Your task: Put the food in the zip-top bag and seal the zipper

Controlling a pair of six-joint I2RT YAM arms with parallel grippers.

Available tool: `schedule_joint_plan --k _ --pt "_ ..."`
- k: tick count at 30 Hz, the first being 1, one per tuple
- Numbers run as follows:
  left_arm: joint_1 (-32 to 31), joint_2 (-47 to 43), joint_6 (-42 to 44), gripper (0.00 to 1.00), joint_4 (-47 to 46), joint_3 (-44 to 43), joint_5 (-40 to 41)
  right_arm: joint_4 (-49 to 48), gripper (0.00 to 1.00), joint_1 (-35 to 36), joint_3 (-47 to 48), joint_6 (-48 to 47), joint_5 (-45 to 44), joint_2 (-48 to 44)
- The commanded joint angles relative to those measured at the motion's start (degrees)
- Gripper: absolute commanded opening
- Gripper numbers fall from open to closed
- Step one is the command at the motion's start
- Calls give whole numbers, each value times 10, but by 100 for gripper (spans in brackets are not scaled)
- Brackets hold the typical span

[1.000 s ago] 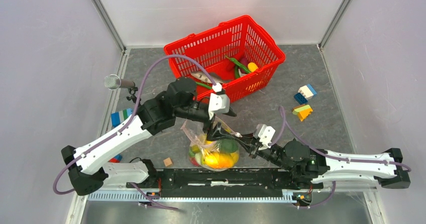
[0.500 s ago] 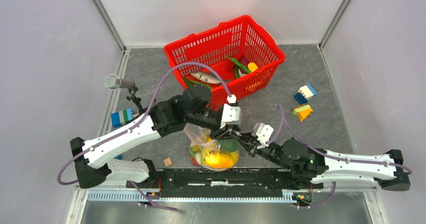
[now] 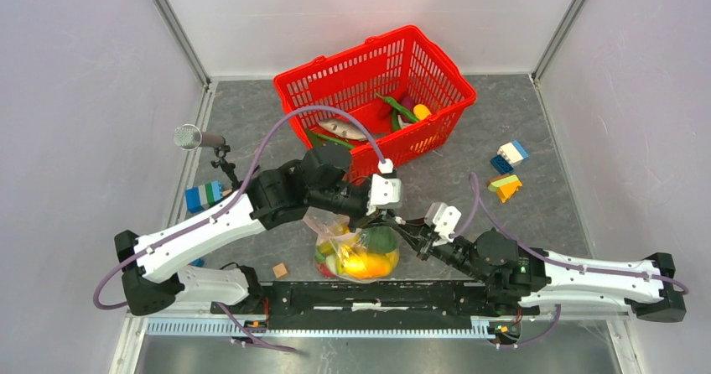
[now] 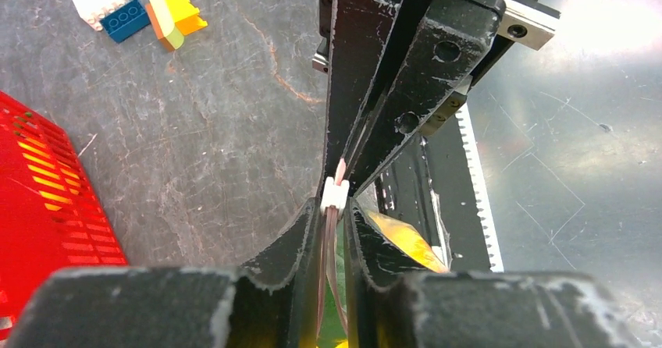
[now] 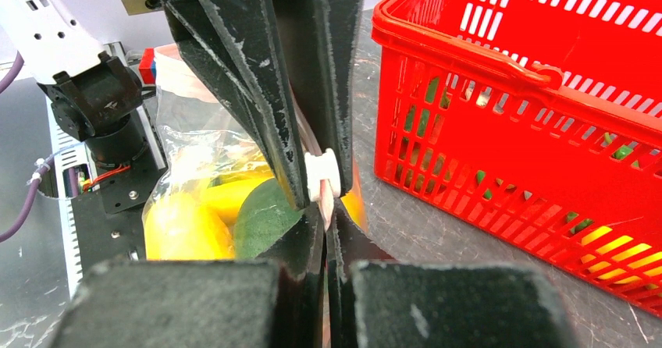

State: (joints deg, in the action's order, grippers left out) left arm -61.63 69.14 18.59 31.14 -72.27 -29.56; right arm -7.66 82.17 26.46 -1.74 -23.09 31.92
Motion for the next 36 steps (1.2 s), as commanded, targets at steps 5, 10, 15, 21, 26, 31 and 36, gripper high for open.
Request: schedule_joint_plan --k 5,10,15,21,26,31,36 --pt "-1 -33 21 4 -10 -1 44 -19 0 -4 4 11 -5 -9" --pt "-1 -52 13 40 -54 21 13 -20 0 -5 4 10 1 -9" --pt "-2 -41 5 40 -60 16 -9 -21 0 -6 6 9 5 -7" --pt "-1 -25 5 37 -54 11 -28 -21 0 -6 3 10 7 -8" --pt "-1 -21 7 17 -53 9 -34 -21 0 -7 0 11 7 -12" --pt "-1 -36 6 7 -57 19 -18 -19 0 -7 -8 16 -10 -25" --pt "-1 -63 17 2 -28 37 30 -17 0 -7 -19 16 -31 -54"
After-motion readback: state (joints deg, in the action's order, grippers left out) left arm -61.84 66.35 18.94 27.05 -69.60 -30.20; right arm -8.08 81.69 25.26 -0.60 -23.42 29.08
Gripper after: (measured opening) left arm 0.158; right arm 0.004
